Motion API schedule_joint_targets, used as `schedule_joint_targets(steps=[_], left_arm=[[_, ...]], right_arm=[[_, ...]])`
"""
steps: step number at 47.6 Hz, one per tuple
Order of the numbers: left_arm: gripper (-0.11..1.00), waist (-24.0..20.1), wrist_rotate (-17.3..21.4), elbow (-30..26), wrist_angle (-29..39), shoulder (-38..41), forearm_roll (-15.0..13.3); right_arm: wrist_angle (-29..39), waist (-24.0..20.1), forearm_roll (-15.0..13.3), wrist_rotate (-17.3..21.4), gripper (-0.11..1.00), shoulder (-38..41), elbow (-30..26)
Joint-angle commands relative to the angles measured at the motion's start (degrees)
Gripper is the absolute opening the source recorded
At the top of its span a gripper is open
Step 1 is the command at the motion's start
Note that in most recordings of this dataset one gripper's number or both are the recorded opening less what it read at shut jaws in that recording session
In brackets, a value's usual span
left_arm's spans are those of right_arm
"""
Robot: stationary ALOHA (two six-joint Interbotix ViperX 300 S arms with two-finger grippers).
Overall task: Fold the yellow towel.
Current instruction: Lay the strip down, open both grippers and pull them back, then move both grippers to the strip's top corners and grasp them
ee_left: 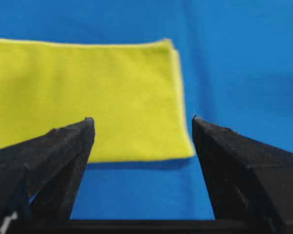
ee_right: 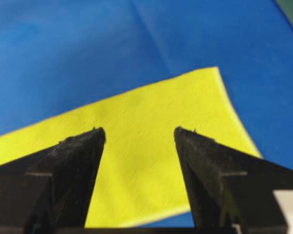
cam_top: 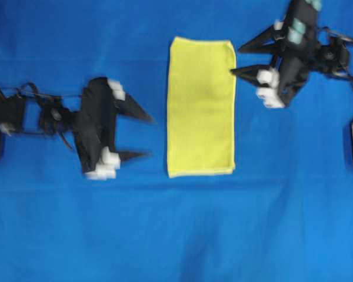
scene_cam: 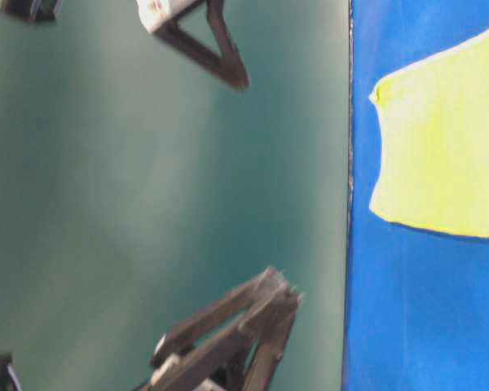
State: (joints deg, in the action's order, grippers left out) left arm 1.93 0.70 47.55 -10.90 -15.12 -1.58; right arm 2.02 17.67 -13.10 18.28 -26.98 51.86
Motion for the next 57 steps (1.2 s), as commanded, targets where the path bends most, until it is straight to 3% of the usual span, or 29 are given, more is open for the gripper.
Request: schedule_joint_targets(steps=[1,12,22,40,48,57], left_arm=[[0.76,-2.37,-0.09,2.11,-2.55,-4.13,-0.09],[0.76,-8.0,-0.18,10.02,-4.83,-13.45,-0.09],[0.76,-10.28,-0.35,13.45,-8.26,-15.64,-0.09],[0.76,-11.95,0.09,8.96,-9.93,-8.88,-0.09],[0.75,-16.35,0.62,3.69,-10.2,-0.79,-0.09],[0.75,-20.92,0.62,-2.29,-10.2,9.58,-0.09]], right_arm=[[-0.18,-0.44,0.18,0.09,0.62,-5.36,1.67],[-1.41,-0.44,0.26,0.0,0.62,-16.7,8.26],[-4.83,-0.35,0.88,0.09,0.62,-16.08,10.55],[-6.5,3.6,1.23,0.09,0.61,-8.88,7.65],[-6.24,9.4,0.7,-0.79,0.61,0.62,3.69],[-3.69,12.48,-1.67,-1.23,0.61,12.48,-2.55]])
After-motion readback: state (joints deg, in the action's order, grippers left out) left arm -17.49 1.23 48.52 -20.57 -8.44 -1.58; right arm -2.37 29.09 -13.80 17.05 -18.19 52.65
